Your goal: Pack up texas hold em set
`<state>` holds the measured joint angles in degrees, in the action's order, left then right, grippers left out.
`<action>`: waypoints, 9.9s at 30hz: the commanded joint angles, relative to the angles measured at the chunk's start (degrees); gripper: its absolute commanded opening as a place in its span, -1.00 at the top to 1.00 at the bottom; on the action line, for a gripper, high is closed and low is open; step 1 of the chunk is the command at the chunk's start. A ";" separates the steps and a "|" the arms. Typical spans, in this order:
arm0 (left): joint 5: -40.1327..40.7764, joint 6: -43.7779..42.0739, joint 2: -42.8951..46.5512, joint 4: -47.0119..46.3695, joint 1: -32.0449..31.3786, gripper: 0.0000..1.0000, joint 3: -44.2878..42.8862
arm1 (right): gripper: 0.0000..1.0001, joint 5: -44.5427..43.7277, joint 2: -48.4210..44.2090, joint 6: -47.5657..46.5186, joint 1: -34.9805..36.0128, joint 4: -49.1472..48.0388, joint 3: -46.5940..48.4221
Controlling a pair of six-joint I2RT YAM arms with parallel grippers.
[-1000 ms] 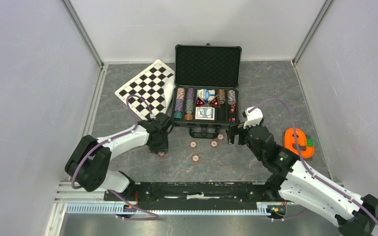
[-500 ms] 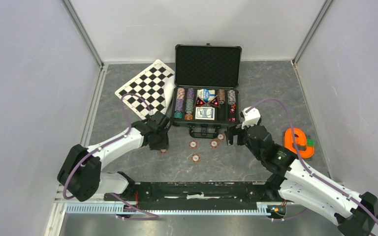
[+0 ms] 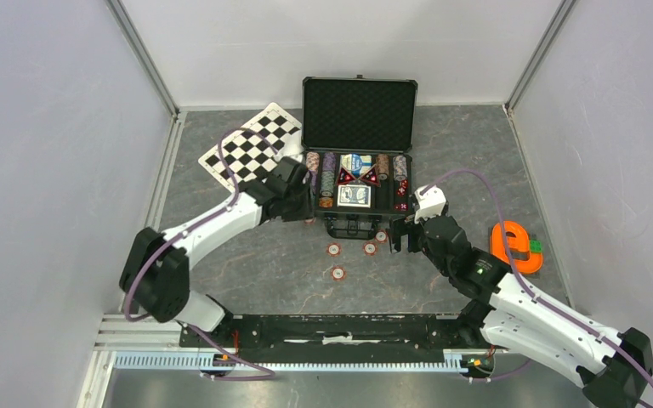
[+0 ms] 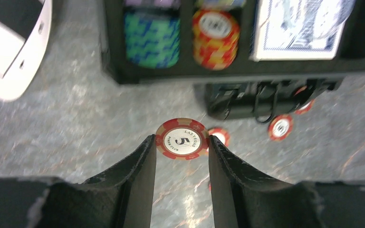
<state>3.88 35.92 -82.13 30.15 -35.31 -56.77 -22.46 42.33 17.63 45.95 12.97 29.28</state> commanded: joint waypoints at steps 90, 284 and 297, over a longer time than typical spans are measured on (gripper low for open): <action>10.52 1.09 -17.83 -3.39 -19.05 -0.44 -6.20 | -0.96 -0.72 -2.15 0.40 -0.10 4.92 1.66; 3.97 -15.34 -9.57 -4.28 -25.21 -0.30 6.63 | -0.98 2.65 -3.83 4.14 -0.14 7.68 -0.36; 3.94 -13.57 -11.05 -3.17 -24.45 0.02 5.88 | -0.98 2.98 -3.62 4.26 -0.21 7.63 -0.32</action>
<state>8.84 22.59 -91.70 27.55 -60.12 -50.59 -19.51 39.05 21.39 45.95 21.52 28.23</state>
